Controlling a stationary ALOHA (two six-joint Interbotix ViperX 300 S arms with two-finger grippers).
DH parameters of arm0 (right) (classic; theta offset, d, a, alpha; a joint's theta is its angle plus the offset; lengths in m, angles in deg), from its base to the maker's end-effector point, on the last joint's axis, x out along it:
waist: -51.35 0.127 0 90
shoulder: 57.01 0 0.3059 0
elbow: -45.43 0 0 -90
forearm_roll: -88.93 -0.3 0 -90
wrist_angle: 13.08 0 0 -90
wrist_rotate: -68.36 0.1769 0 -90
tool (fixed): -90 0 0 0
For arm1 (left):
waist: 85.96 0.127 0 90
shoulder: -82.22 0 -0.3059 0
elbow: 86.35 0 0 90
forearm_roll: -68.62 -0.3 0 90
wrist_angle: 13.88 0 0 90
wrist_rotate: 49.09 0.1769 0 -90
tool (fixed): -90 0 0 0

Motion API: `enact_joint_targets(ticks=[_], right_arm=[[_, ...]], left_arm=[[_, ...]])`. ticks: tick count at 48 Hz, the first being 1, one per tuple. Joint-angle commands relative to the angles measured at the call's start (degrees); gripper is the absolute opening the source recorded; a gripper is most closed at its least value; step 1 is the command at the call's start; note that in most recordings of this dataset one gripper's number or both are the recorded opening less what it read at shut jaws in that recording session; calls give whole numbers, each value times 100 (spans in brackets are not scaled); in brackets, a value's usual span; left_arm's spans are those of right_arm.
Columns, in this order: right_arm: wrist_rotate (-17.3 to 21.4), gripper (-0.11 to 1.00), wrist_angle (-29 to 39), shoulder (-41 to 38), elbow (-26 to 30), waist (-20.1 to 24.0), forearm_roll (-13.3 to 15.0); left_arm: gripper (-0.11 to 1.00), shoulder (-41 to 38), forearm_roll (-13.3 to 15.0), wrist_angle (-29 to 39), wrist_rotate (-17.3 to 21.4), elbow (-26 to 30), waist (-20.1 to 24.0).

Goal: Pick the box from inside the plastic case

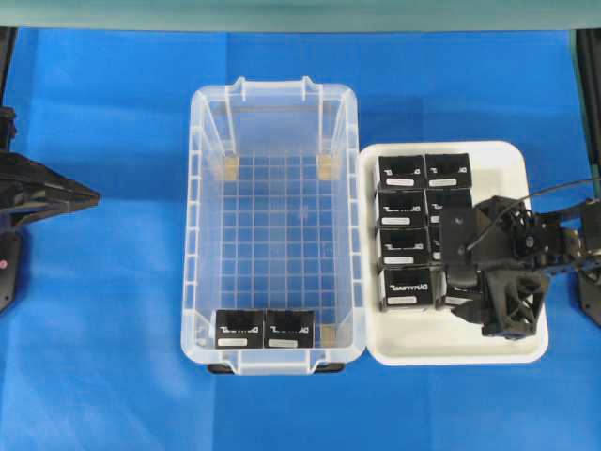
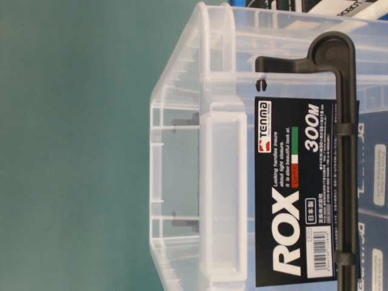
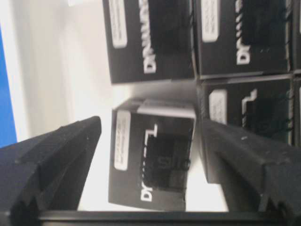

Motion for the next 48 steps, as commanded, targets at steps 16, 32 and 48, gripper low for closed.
enact_joint_targets(ticks=[16, 32, 48], right_arm=[[659, 96, -26, 1266, 343, -70, 18], [703, 96, -879, 2171, 176, -97, 44], [694, 96, -1046, 2997, 123, -114, 53]], left_arm=[[-7, -53, -9, -18, 9, 141, 9], [-7, -44, -9, -18, 18, 141, 9], [-7, 0, -9, -18, 9, 149, 0]])
